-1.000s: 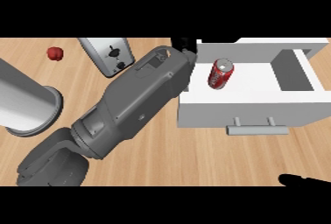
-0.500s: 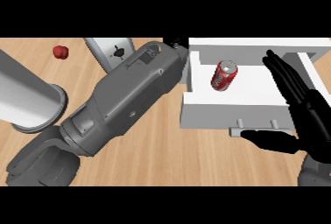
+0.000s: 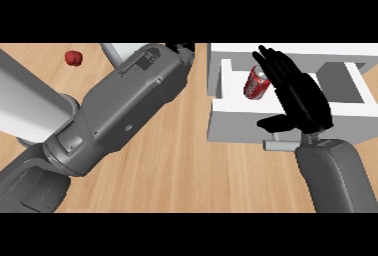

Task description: Pick up the can, place it into the drawer and close the drawer

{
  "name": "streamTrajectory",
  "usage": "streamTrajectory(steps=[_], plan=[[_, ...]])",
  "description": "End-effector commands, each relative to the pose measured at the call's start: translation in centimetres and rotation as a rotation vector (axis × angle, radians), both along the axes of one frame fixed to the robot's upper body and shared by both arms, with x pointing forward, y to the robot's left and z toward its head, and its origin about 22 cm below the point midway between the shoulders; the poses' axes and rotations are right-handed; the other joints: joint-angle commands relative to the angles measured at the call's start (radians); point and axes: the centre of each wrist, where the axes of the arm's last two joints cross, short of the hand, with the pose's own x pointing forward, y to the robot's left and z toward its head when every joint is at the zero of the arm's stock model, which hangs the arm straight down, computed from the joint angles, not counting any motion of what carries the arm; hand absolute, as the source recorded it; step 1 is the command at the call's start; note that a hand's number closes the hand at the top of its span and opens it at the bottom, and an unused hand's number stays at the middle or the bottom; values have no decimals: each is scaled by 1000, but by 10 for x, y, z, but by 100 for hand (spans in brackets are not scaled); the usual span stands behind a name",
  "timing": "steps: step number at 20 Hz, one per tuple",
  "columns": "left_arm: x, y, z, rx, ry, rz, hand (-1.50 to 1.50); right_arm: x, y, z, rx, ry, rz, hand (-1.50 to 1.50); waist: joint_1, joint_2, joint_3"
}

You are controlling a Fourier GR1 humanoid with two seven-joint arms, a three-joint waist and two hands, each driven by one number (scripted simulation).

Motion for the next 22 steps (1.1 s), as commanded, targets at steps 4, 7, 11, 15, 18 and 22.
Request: streamTrajectory(steps=[4,7,11,15,18,22], plan=[[0,30,15,-2,-6,43,-150,41,14,-37,-97,18,-71,-150,-2,-1,1],[-3,36,2,7,-4,43,-150,67,9,-38,-113,26,-106,-150,6,4,1],[-9,50,5,-3,-15,19,-150,69,3,-77,-172,-3,-149,-150,16,7,1],[-12,71,0,12,-6,26,-150,70,21,-94,-177,-33,-158,-150,13,6,1],[-12,79,4,0,1,23,-150,80,10,-92,-152,-54,-187,-150,12,10,1],[-12,80,7,-15,5,53,-150,92,16,-84,-166,-97,-205,-150,8,12,1]])
